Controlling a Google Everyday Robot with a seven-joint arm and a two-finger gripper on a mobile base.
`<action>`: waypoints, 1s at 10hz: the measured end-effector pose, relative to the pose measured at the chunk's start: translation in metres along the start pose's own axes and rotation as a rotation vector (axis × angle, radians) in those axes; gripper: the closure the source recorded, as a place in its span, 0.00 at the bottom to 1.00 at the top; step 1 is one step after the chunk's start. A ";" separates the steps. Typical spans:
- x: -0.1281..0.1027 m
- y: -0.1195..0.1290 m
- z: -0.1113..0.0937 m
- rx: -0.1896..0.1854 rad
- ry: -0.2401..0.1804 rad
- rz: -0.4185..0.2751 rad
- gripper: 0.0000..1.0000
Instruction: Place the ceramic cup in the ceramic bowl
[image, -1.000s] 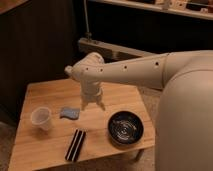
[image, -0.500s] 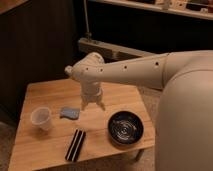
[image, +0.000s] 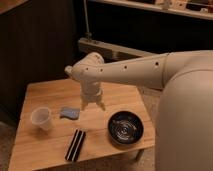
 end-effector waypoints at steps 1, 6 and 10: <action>0.000 0.000 0.000 0.000 0.000 0.000 0.35; 0.000 0.000 0.000 0.000 0.000 0.000 0.35; -0.014 0.004 -0.014 -0.018 -0.046 -0.035 0.35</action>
